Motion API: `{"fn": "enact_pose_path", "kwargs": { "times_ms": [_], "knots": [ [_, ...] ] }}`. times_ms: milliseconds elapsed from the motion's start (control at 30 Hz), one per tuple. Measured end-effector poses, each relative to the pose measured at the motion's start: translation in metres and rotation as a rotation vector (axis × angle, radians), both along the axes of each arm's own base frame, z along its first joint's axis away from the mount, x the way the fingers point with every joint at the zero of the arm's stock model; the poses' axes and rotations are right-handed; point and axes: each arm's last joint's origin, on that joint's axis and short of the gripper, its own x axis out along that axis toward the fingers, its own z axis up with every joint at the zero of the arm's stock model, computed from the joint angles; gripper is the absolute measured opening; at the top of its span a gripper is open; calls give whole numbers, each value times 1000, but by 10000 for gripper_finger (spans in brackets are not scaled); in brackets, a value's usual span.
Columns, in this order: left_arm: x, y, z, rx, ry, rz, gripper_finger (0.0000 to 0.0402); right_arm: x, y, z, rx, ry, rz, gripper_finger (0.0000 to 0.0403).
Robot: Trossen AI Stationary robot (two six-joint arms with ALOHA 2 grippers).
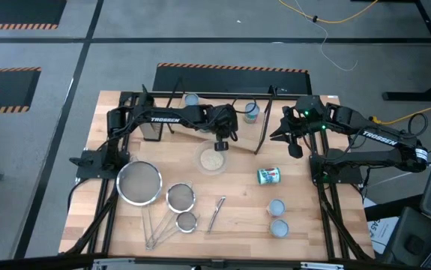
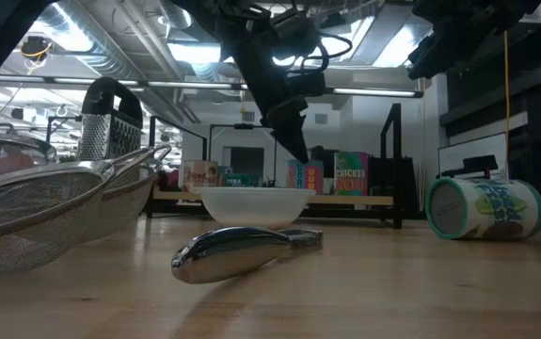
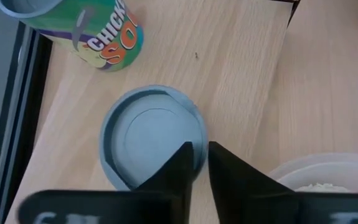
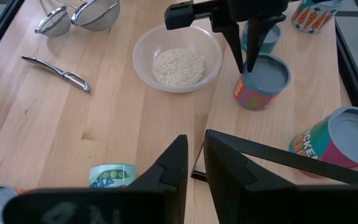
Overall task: Pick and place cans onto a shelf
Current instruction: Put the canned corn on the shelf
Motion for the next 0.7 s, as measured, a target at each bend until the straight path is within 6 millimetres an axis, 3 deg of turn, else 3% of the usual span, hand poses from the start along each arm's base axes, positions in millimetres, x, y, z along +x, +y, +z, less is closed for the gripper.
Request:
{"fn": "enact_pose_path", "kwargs": {
  "times_ms": [133,400,700],
  "knots": [
    [0,0,0,5,1,4,7,0,0,0,0,0,0,58],
    [-2,5,2,24,7,-9,3,0,0,0,0,0,0,58],
    [-9,42,27,73,-8,19,2,0,0,0,2,1,-1,58]
  ]
}}
